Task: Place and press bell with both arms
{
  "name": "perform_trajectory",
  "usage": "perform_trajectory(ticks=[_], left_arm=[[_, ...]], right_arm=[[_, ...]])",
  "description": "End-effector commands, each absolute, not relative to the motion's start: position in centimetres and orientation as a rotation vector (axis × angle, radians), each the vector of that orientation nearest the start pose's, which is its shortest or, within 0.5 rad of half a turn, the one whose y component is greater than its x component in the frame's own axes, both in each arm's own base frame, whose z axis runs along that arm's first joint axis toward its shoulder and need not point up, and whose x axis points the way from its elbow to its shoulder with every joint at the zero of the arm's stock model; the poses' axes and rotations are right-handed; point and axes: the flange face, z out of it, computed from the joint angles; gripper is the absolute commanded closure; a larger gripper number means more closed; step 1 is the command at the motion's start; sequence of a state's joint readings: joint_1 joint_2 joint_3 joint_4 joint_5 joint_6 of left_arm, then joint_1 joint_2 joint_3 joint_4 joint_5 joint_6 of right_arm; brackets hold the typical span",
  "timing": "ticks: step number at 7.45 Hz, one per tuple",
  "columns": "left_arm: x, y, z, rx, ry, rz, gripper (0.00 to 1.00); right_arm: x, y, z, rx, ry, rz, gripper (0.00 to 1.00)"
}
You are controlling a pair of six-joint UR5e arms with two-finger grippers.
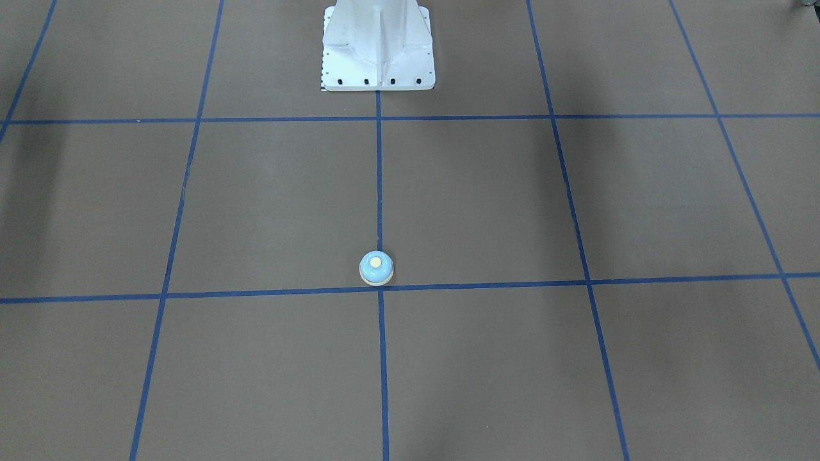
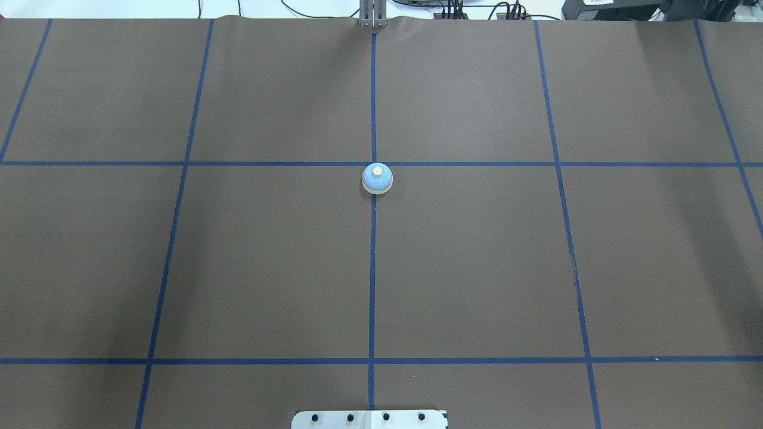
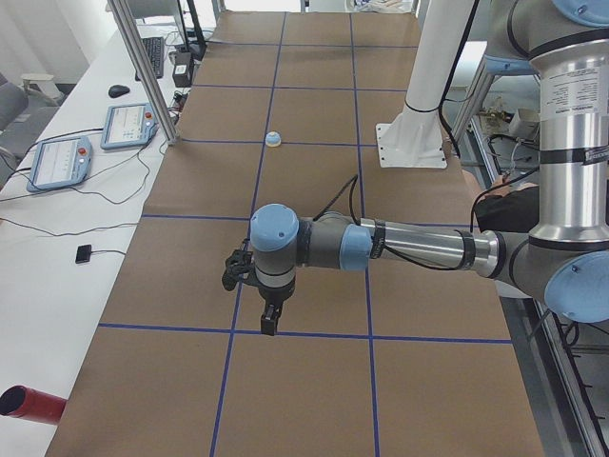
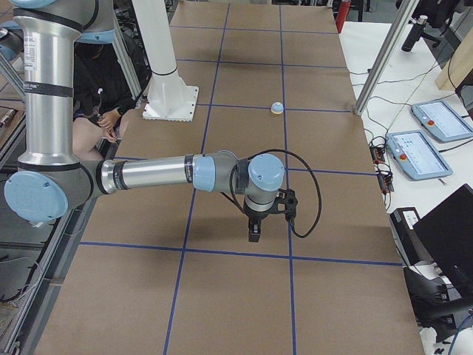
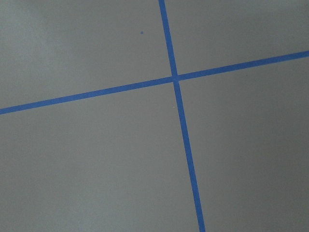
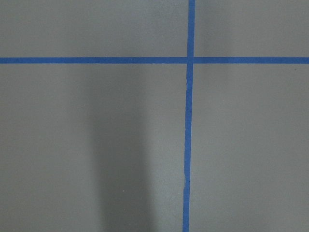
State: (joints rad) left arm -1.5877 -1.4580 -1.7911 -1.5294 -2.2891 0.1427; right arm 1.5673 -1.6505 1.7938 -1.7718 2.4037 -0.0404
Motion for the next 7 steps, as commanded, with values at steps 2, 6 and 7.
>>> perform_trajectory(ticks=[2,6,7], left_arm=[[-7.52,-44.36,61.30,0.117,0.713,0.145,0.00],[-7.52,-44.57,61.10,0.121,0.712,0.147,0.00],[-7.52,-44.56,61.11,0.119,0.713,0.145,0.00]], right_arm=[[6.03,-44.99,60.23,-0.036,-0.834,-0.014,0.00],[6.38,-45.08,60.02,-0.028,-0.834,-0.009,0.00],[6.38,-45.08,60.02,-0.028,-0.834,-0.009,0.00]])
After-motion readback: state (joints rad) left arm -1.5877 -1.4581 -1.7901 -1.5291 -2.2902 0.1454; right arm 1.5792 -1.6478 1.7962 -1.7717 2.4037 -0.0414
